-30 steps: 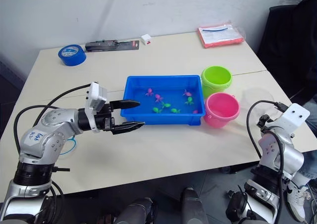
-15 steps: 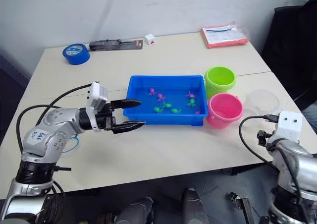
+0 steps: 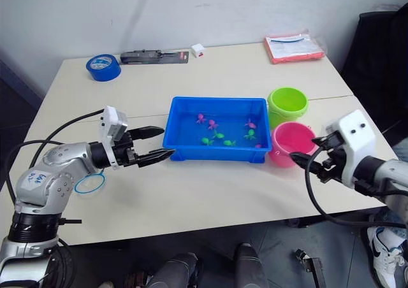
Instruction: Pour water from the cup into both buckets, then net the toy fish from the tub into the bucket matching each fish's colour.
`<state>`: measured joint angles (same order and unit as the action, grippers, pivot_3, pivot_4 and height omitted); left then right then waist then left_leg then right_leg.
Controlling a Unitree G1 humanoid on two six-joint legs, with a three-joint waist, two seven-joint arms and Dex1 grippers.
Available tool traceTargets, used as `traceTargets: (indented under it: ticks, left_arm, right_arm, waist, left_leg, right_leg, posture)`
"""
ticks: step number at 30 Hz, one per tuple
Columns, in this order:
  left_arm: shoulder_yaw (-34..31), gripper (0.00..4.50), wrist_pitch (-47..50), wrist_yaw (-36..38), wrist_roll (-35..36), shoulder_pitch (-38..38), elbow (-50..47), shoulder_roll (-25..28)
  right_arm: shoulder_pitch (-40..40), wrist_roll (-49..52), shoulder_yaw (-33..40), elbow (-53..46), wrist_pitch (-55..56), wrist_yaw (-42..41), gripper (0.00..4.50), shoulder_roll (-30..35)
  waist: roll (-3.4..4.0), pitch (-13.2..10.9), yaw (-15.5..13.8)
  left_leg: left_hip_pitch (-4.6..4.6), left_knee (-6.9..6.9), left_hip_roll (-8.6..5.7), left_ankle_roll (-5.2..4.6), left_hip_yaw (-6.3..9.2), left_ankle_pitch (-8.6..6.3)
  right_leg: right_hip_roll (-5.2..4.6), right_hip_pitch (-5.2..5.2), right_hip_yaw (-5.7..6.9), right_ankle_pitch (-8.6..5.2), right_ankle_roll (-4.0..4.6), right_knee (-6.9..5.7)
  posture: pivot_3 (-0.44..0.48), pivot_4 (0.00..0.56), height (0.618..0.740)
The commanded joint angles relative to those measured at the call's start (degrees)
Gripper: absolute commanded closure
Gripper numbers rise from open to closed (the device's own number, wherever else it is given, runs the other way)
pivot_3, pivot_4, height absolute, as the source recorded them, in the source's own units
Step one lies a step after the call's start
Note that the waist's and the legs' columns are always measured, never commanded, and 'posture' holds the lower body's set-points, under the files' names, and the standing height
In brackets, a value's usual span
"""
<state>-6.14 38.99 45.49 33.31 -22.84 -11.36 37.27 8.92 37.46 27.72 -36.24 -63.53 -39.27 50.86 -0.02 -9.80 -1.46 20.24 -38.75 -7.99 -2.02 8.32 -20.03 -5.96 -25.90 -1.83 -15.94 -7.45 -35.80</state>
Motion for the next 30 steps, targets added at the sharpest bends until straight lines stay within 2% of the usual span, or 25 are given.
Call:
traceTargets:
  ticks: [1,4,11,18,26,30]
  left_arm:
    - [-4.07,0.00,1.64,-3.55,0.13,1.29,-2.49,1.28]
    - [-6.89,0.00,2.05,-6.10,-0.12,2.82,-1.88,1.56]
    - [-10.31,0.00,1.86,-12.37,-3.50,6.28,0.77,2.29]
    - [-11.48,0.00,-0.51,-14.34,-8.25,8.69,6.96,3.90]
    - [-11.71,0.00,-5.81,-17.27,-14.15,6.53,20.75,5.30]
    - [-10.45,0.00,-8.15,-15.73,-15.57,5.08,25.24,5.21]
  right_arm:
    - [3.53,3.18,-4.45,-0.27,7.56,-4.83,0.02,-1.97]
    - [6.16,6.48,-8.97,-0.35,9.24,-7.88,0.02,-3.60]
    - [10.05,6.67,-17.91,1.00,14.98,-11.53,0.02,-5.57]
    - [12.85,8.70,-21.71,2.01,17.43,-15.12,0.02,-6.62]
    - [12.08,6.90,-23.24,2.55,22.20,-15.77,0.02,-7.62]
    - [11.19,6.57,-23.50,1.75,22.78,-14.85,0.02,-7.69]
  waist:
    - [-0.03,-0.01,0.17]
    - [-0.06,-0.03,0.08]
    - [-0.08,-0.03,-0.04]
    - [-0.11,-0.03,-0.05]
    - [-0.17,-0.01,-0.07]
    - [-0.20,0.01,-0.07]
  left_leg:
    - [-0.01,0.00,0.00,0.00,-0.02,-0.01]
    - [-0.01,0.00,0.07,0.04,-0.02,-0.03]
    - [0.00,-0.09,0.09,0.01,0.00,-0.07]
    - [0.00,-0.09,0.10,0.03,0.03,-0.10]
    - [0.00,-0.10,0.13,0.05,0.02,-0.13]
    - [0.01,-0.12,0.13,0.03,0.02,-0.15]
  right_leg:
    - [0.01,0.00,0.00,0.00,0.00,0.00]
    - [0.07,-0.01,0.00,0.02,0.02,0.01]
    - [0.10,0.05,0.03,0.04,0.04,0.11]
    - [0.12,0.05,0.05,0.04,0.05,0.12]
    - [0.16,0.05,0.09,0.04,0.06,0.15]
    - [0.15,0.06,0.11,0.05,0.06,0.15]
  posture:
    - [0.000,0.150,0.740]
    - [0.000,0.150,0.740]
    - [0.000,0.150,0.740]
    - [0.000,0.150,0.740]
    - [0.000,0.150,0.740]
    - [0.000,0.150,0.740]
